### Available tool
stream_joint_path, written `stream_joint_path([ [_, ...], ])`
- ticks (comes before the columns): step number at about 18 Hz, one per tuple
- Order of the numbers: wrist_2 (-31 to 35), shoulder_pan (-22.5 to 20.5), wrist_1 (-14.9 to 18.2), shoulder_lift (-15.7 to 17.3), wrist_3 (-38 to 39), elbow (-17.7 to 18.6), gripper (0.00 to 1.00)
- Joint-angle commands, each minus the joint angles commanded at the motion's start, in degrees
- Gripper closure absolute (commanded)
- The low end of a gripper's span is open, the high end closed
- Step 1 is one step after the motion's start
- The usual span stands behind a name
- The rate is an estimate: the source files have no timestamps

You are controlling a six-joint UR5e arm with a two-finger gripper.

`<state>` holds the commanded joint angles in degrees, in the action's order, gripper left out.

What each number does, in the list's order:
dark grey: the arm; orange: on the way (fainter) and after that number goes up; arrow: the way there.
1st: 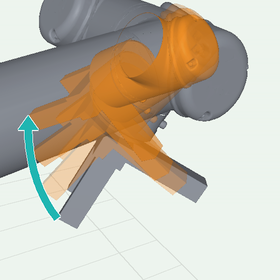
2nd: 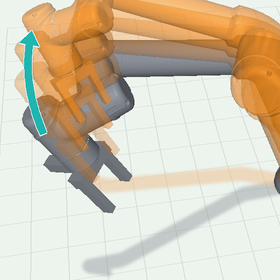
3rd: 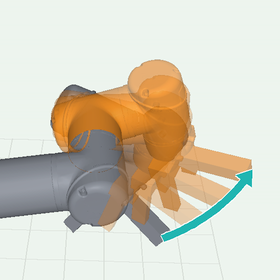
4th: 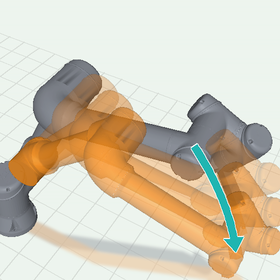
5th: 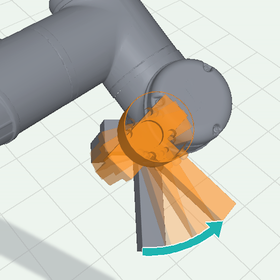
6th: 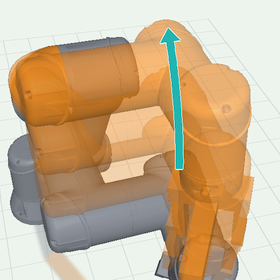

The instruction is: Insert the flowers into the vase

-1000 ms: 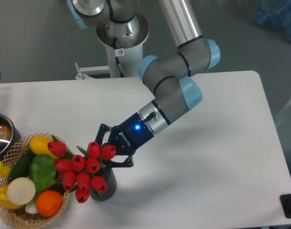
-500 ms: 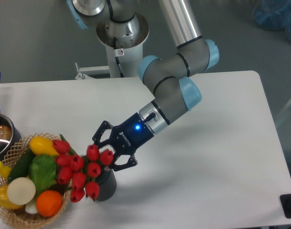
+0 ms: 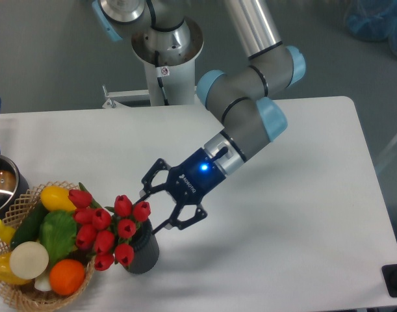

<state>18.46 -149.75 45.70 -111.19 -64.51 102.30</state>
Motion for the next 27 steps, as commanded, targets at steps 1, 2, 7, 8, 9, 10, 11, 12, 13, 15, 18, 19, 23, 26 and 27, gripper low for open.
stream_joint_path([
  [1, 0.0, -0.8, 0.0, 0.27, -0.09, 0.09, 0.0],
  [2, 0.0, -1.33, 0.0, 0.44, 0.0, 0.09, 0.0],
  [7, 10.75, -5.1, -0.09, 4.47, -0.18, 0.09, 0.0],
  [8, 13.77, -5.63, -0.17, 4.92, -0.26, 0.0, 0.0],
  [9, 16.41, -5.99, -0.17, 5.54, -0.52, -0.17, 0.0],
  [10, 19.13, -6.86, -0.17, 6.15, -1.22, -0.35, 0.0],
  [11, 21.51, -7.91, -0.17, 6.68, -2.36, -0.7, 0.0],
  [12, 23.45, -8.71, -0.26, 7.29, -3.85, -0.87, 0.0],
  [13, 25.55, -9.58, -0.35, 7.74, -5.61, -1.31, 0.0],
  [15, 32.22, -11.52, -0.35, 8.44, -8.43, -2.8, 0.0],
  [18, 39.01, -12.58, -0.09, 8.44, -8.7, -4.65, 0.0],
  [19, 39.89, -13.36, 0.0, 8.44, -9.14, -4.66, 0.0],
  [23, 43.05, -15.13, 0.26, 8.27, -11.78, -4.31, 0.0],
  [26, 53.66, -15.3, 2.19, 6.43, -12.04, -5.62, 0.0],
  [27, 57.01, -15.57, 3.33, 5.81, -12.3, -6.58, 0.0],
])
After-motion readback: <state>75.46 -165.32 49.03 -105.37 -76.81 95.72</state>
